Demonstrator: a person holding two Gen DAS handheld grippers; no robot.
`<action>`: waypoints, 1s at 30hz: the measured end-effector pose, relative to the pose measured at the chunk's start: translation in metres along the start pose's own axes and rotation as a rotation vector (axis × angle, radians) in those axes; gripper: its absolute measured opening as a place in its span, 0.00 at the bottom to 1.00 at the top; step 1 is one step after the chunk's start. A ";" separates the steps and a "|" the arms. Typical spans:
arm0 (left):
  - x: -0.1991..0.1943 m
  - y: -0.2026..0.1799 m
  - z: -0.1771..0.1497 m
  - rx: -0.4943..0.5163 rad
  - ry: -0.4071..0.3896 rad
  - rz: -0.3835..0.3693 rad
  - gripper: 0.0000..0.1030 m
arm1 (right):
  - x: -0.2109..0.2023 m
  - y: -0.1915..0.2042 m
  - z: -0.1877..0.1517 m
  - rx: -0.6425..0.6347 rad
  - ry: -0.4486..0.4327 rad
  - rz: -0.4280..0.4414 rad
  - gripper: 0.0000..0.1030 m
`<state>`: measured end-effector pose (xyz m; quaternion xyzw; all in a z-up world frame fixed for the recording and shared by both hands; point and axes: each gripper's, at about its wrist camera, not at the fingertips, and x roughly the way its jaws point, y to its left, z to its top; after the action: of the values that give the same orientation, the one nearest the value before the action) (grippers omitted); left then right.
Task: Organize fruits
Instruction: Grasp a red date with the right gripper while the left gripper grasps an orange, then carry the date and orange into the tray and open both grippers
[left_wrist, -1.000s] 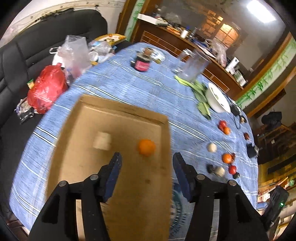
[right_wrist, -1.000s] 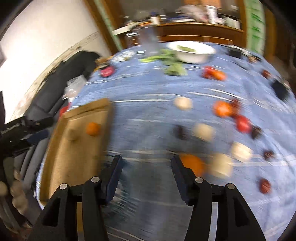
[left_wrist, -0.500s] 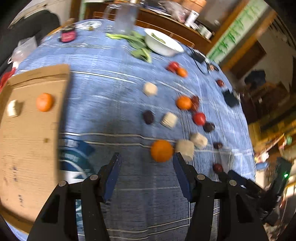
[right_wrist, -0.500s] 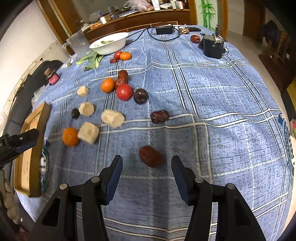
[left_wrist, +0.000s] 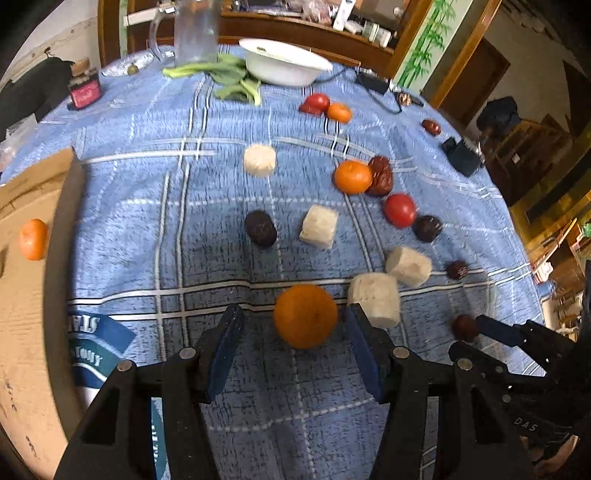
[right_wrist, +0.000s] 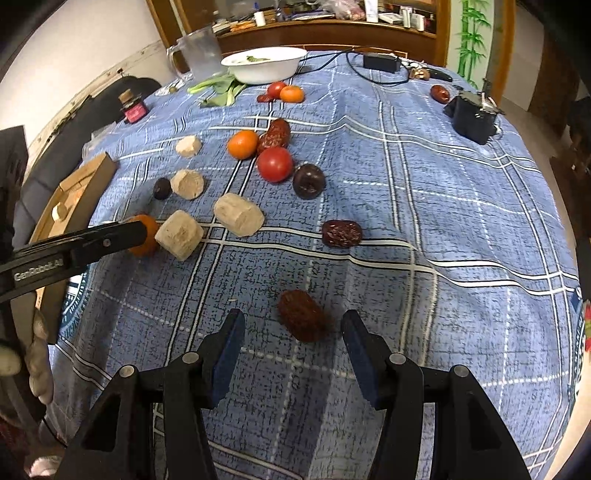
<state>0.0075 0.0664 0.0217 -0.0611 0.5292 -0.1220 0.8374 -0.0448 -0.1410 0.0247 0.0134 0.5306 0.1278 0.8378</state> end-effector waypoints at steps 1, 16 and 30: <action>0.003 0.001 0.000 0.000 0.007 -0.004 0.54 | 0.001 0.001 0.000 -0.004 0.002 -0.002 0.57; -0.009 -0.017 -0.001 0.012 -0.041 -0.010 0.31 | -0.003 0.001 0.004 -0.034 -0.026 -0.056 0.25; -0.057 0.021 -0.004 -0.076 -0.121 -0.057 0.31 | -0.023 0.020 0.017 0.033 -0.048 0.003 0.25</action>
<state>-0.0165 0.1024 0.0650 -0.1150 0.4798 -0.1217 0.8612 -0.0429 -0.1245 0.0557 0.0309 0.5122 0.1199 0.8499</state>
